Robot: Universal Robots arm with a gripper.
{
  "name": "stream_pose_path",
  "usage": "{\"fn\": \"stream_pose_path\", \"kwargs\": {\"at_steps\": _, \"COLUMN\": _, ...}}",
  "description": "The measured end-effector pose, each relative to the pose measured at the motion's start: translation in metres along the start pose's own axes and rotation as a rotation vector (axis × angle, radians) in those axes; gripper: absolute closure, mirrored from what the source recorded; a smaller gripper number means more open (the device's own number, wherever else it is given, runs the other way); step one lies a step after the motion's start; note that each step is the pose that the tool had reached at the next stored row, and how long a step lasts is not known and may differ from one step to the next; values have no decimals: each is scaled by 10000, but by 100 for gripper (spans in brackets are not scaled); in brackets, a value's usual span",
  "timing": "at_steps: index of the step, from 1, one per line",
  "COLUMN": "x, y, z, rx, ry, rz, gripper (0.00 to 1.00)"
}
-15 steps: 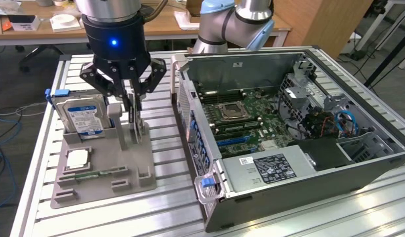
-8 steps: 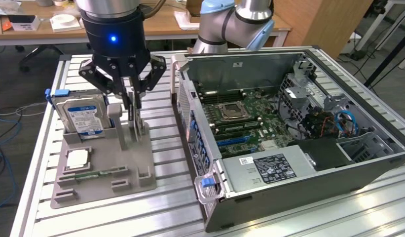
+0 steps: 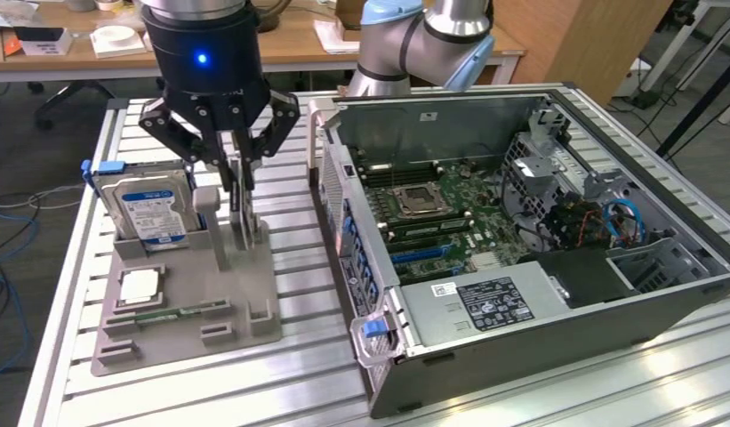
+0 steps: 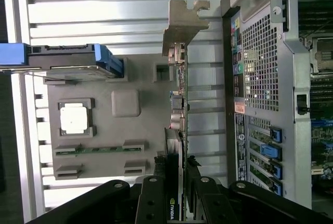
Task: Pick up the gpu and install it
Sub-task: 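Pick up the gpu and move the gpu toward the slot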
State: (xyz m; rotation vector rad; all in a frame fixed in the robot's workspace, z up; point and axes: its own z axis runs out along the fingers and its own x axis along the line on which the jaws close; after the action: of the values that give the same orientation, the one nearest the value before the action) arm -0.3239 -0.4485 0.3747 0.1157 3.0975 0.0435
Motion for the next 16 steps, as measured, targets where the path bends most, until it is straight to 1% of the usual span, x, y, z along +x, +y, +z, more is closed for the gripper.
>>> {"fn": "stream_pose_path", "kwargs": {"at_steps": 8, "x": -3, "y": 3, "z": -86, "rx": 1, "ry": 1, "rz": 1, "gripper": 74}}
{"fn": "stream_pose_path", "kwargs": {"at_steps": 16, "x": -8, "y": 6, "z": -201, "rx": 1, "ry": 0, "rz": 1, "gripper": 74}}
